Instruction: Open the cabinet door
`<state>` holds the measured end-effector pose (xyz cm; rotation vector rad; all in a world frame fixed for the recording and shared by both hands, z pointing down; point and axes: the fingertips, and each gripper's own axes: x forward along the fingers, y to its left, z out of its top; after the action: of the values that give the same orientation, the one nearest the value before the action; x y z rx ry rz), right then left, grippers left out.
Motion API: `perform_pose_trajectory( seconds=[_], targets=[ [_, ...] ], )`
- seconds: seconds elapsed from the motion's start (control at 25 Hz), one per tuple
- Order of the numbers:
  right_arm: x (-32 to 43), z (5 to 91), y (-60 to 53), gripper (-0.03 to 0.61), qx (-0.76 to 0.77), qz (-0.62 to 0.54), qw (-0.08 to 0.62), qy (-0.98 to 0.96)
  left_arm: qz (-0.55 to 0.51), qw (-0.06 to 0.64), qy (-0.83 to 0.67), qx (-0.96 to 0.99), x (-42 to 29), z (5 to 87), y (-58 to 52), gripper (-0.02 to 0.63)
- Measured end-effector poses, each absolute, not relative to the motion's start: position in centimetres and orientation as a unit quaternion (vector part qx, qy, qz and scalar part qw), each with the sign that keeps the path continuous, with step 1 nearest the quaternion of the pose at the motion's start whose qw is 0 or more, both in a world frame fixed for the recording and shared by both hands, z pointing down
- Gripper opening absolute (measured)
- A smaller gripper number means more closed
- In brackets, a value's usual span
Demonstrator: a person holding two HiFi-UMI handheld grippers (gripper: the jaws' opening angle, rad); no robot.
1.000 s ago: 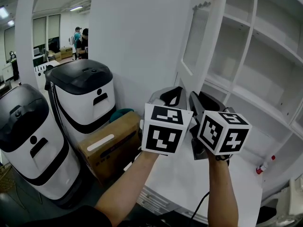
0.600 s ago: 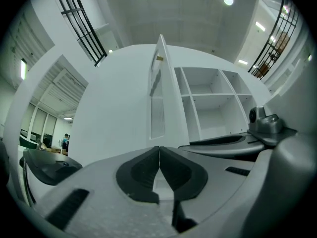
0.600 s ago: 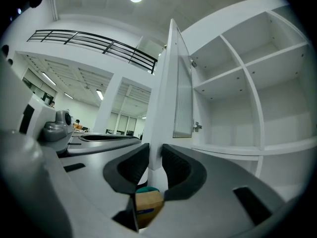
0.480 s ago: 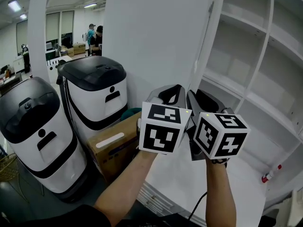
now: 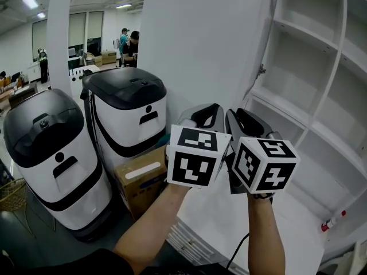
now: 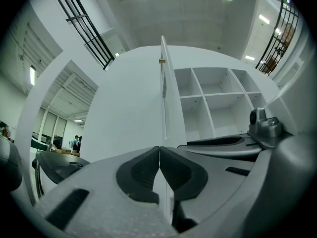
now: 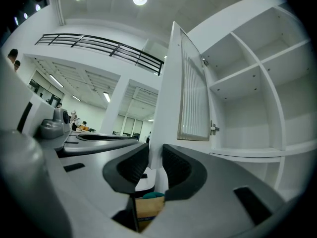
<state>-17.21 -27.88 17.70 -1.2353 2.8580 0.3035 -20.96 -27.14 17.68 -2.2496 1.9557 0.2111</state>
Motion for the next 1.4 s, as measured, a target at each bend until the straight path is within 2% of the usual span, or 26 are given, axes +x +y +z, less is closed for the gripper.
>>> perform_pose_trajectory(
  seconds=[0.68,1.0,1.4],
  targets=[
    [-23.5,17.7,-29.5,0.092,-0.356,0.116,-0.008,0.927,0.059,0.082,0.689,-0.718,-26.9,18.1,-25.9,0.015],
    [-23.6,17.6,-29.4,0.091,-0.340,0.101,-0.003,0.935,0.058,0.071,0.681,-0.726,-26.7,19.1,-26.4,0.015],
    [-20.2,18.3,-28.8,0.051,-0.338,0.075,0.001,0.938,0.049,0.062,0.662,-0.745,-22.9,19.5,-27.3,0.015]
  ],
)
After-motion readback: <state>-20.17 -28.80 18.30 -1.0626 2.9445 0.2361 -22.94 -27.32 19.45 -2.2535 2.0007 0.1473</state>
